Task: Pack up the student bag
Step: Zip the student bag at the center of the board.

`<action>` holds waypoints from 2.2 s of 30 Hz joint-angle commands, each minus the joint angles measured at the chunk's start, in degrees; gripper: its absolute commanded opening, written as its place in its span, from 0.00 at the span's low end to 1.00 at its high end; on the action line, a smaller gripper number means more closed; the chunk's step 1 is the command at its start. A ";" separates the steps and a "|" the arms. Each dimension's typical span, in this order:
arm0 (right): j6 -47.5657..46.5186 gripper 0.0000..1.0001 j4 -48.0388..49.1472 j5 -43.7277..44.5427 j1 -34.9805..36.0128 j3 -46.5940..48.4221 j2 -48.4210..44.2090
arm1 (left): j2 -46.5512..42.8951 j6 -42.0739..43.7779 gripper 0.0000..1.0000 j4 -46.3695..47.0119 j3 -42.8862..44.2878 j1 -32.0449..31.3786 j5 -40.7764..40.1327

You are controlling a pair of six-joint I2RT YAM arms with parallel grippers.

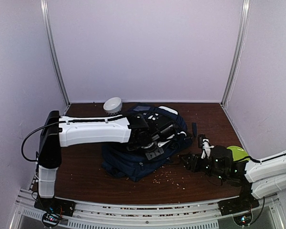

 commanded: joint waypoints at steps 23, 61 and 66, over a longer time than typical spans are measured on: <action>-2.69 0.53 3.88 -1.37 -0.38 0.06 4.14 | -3.29 0.29 0.00 3.70 2.39 0.42 -9.11; -12.60 0.52 32.67 -29.23 -8.65 9.40 35.02 | -11.53 -0.24 0.00 5.38 1.01 0.35 -7.81; -13.46 0.51 32.70 -31.10 -8.89 10.40 35.96 | -11.65 -0.41 0.00 5.17 1.09 0.35 -8.21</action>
